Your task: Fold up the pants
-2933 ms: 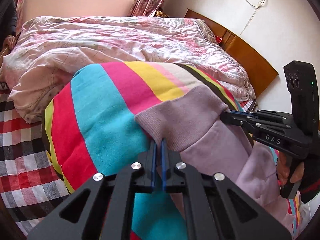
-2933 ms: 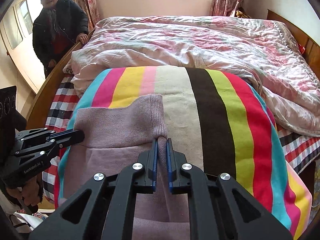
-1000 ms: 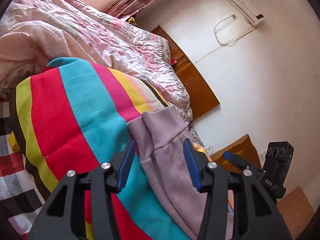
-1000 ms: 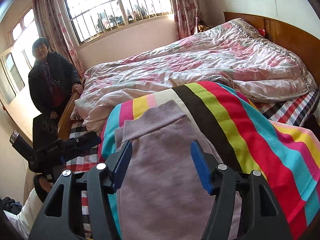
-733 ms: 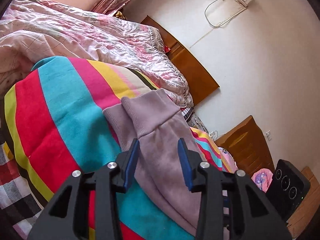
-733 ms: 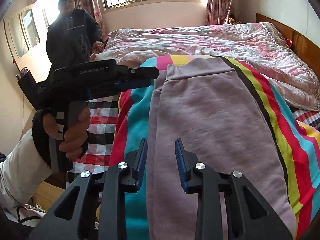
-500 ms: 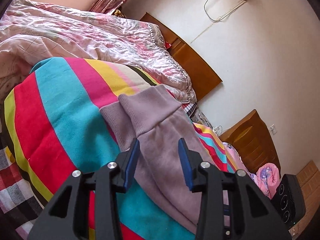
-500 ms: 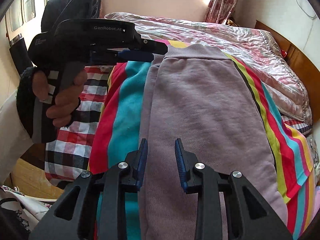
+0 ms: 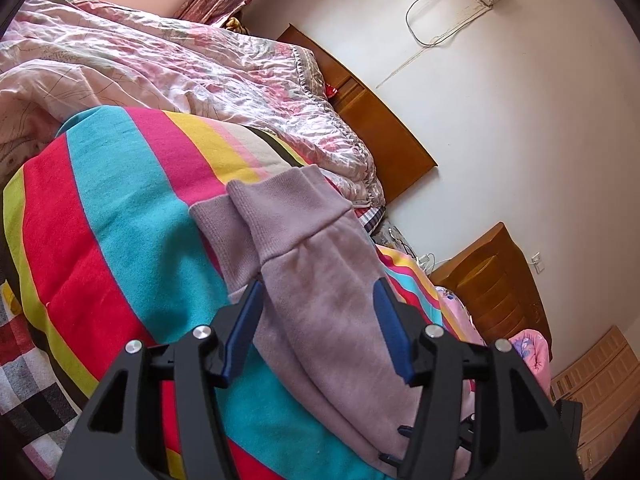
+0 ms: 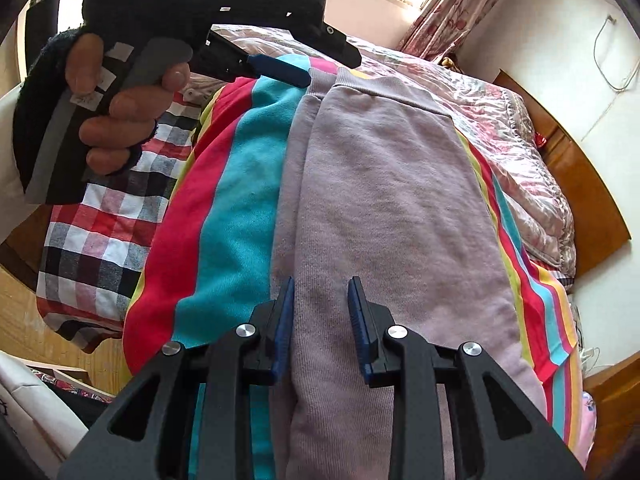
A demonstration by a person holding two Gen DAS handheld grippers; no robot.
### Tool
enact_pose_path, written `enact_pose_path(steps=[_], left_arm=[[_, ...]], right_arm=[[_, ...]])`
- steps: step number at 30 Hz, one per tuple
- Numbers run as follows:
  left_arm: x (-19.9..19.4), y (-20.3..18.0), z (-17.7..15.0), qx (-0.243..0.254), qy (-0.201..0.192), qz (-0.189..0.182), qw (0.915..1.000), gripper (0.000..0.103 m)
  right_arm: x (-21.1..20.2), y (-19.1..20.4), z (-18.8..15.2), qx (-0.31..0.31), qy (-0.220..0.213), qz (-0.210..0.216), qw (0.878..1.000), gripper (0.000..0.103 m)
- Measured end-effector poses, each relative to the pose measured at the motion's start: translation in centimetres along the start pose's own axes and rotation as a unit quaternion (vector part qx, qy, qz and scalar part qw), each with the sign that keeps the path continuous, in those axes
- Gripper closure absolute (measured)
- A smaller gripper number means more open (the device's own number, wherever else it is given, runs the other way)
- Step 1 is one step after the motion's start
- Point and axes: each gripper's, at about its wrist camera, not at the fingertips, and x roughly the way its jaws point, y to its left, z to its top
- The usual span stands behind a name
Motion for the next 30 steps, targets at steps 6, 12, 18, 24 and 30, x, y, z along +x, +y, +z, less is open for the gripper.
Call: enact_pose_path(steps=[6, 12, 18, 24, 30], left_arm=[[0.5, -0.1, 0.2, -0.005, 0.003, -0.007, 1.0, 0.046], [2.0, 1.1, 0.8, -0.035, 0.012, -0.002, 0.9993, 0.046], [3.2, 2.1, 1.6, -0.053, 0.025, 0.0, 0.9983, 0.05], [4.8, 2.6, 2.8, -0.088, 0.048, 0.024, 0.9946, 0.066], [3.0, 0.0, 3.7, -0.044, 0.016, 0.054, 0.9975, 0.095]], right_arm=[[-1.8, -1.2, 0.1, 0.033, -0.05, -0.025, 0.998, 0.1], [-1.2, -1.8, 0.2, 0.049, -0.048, -0.005, 0.998, 0.1], [-0.9, -1.8, -0.2, 0.061, -0.051, 0.011, 0.997, 0.1], [-0.7, -2.0, 0.0, 0.077, -0.057, 0.02, 0.995, 0.1], [-2.1, -2.4, 0.5, 0.082, -0.064, 0.024, 0.994, 0.1]])
